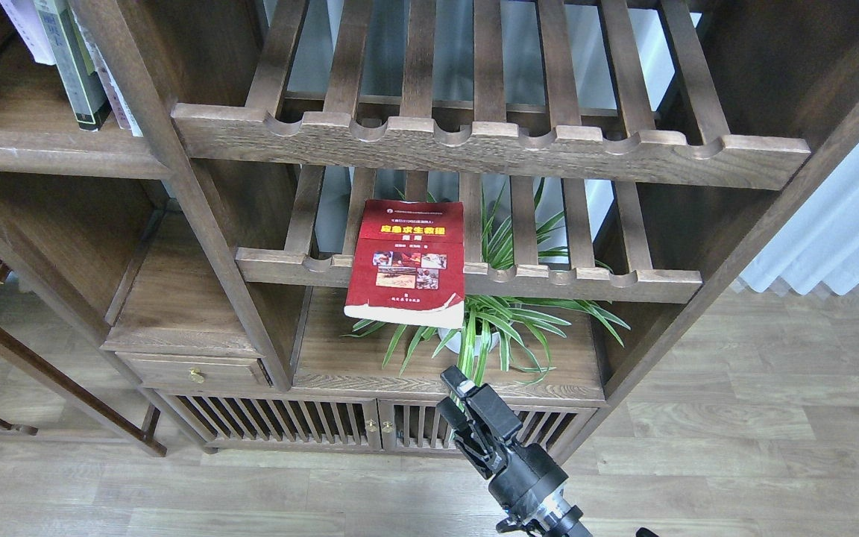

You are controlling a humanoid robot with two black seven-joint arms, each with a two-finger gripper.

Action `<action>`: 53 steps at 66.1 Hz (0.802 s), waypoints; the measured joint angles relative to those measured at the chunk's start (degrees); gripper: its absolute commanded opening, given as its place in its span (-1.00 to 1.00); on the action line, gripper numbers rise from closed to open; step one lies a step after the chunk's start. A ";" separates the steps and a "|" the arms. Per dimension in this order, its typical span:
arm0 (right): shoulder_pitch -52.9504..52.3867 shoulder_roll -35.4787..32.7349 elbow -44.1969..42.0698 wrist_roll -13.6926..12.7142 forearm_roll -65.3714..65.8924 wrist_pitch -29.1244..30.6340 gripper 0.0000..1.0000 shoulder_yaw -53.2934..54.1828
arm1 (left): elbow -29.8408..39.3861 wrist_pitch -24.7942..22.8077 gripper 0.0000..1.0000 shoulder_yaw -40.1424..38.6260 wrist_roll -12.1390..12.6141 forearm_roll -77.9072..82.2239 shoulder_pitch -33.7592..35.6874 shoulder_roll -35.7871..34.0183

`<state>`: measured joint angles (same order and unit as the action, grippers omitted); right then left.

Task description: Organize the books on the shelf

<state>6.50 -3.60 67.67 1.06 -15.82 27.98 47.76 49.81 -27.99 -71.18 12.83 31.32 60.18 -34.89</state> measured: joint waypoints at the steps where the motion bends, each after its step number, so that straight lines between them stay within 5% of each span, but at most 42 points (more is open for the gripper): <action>1: -0.01 0.00 0.00 0.00 -0.02 0.00 0.84 0.01 | 0.00 0.00 -0.01 0.00 0.00 0.00 0.00 0.00; 36: -0.51 0.08 -0.05 0.00 -0.27 0.00 0.84 0.14 | 3.09 -0.04 0.09 -3.39 -0.86 -3.54 -0.67 -1.66; 53: -0.92 0.08 -0.05 0.09 -0.78 0.00 0.84 0.24 | 9.96 -0.02 0.18 -11.43 -0.60 -6.22 -7.98 -3.69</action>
<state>5.58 -3.52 67.62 1.15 -16.60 27.99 48.00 59.77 -28.01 -82.60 12.23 25.11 52.19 -38.58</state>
